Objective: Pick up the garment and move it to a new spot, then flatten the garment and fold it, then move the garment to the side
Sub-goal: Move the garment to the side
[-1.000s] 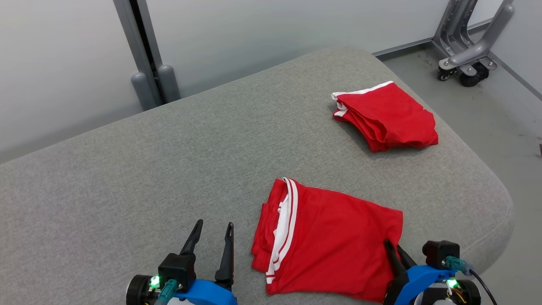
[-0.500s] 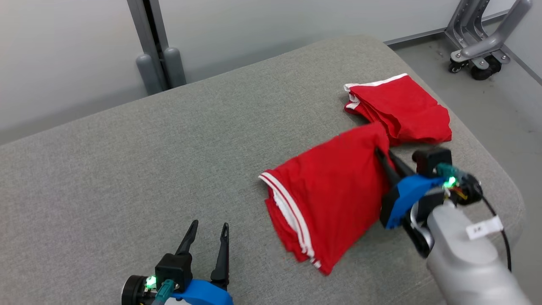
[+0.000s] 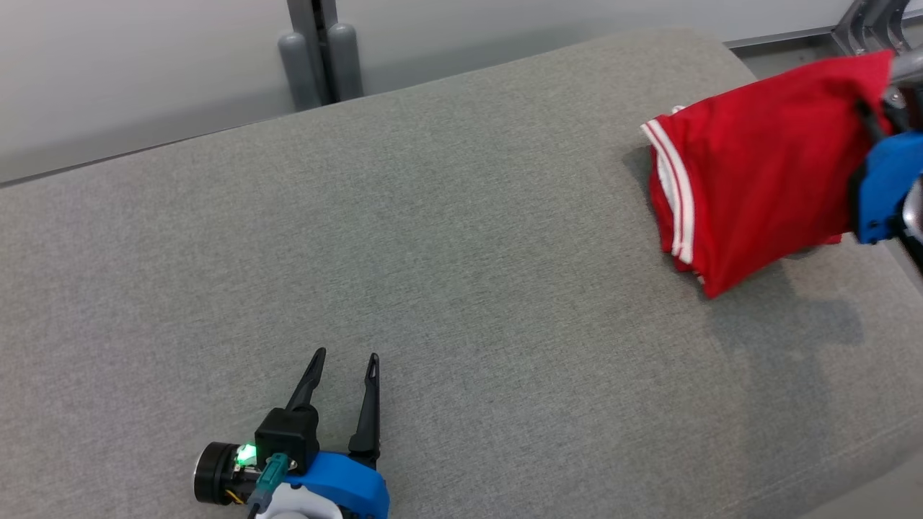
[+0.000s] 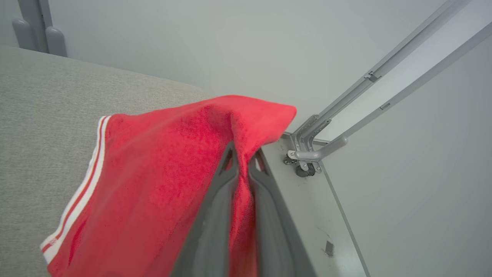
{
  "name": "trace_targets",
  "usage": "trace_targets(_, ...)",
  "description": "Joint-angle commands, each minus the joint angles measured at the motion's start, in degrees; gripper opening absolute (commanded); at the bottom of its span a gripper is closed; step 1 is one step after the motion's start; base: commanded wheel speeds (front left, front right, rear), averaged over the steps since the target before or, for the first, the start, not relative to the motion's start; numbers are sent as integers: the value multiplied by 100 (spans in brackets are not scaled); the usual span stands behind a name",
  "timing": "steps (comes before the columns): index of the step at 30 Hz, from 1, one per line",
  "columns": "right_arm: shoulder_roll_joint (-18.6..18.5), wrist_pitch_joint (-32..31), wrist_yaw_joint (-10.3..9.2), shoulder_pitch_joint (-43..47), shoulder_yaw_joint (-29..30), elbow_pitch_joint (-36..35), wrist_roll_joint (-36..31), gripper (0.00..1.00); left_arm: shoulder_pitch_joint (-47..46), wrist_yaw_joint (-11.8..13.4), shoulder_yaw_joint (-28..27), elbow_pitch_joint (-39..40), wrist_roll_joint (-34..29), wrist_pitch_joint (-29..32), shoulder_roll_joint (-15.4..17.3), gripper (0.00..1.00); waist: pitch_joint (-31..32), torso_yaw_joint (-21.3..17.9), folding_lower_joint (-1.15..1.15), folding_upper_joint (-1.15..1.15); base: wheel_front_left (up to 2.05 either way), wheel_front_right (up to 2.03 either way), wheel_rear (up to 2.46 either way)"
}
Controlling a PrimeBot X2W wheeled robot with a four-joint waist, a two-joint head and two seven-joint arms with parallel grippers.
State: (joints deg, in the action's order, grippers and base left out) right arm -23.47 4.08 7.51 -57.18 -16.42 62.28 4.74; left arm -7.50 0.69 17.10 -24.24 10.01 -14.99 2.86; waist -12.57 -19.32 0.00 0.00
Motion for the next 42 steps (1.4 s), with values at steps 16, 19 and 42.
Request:
trace_targets(16, -106, 834, -3, -57, 1881, 293, -1384, 100, -237, 7, -376, -13, -264, -27, 2, 100, -327, 416, 0, 0, 0, 0, 0)
trace_targets(19, 291, 1021, -3, 105, 2093, 128, -1487, 100, -230, 12, -469, 16, -296, -27, 7, 100, -301, 442, 0, 0, 0, 0, 0)
trace_targets(42, 2044, 1116, -3, 3335, 1299, -2341, 128, 100, 207, 76, -1230, 288, -38, -27, 4, 100, 195, 1253, 0, 0, 0, 0, 0)
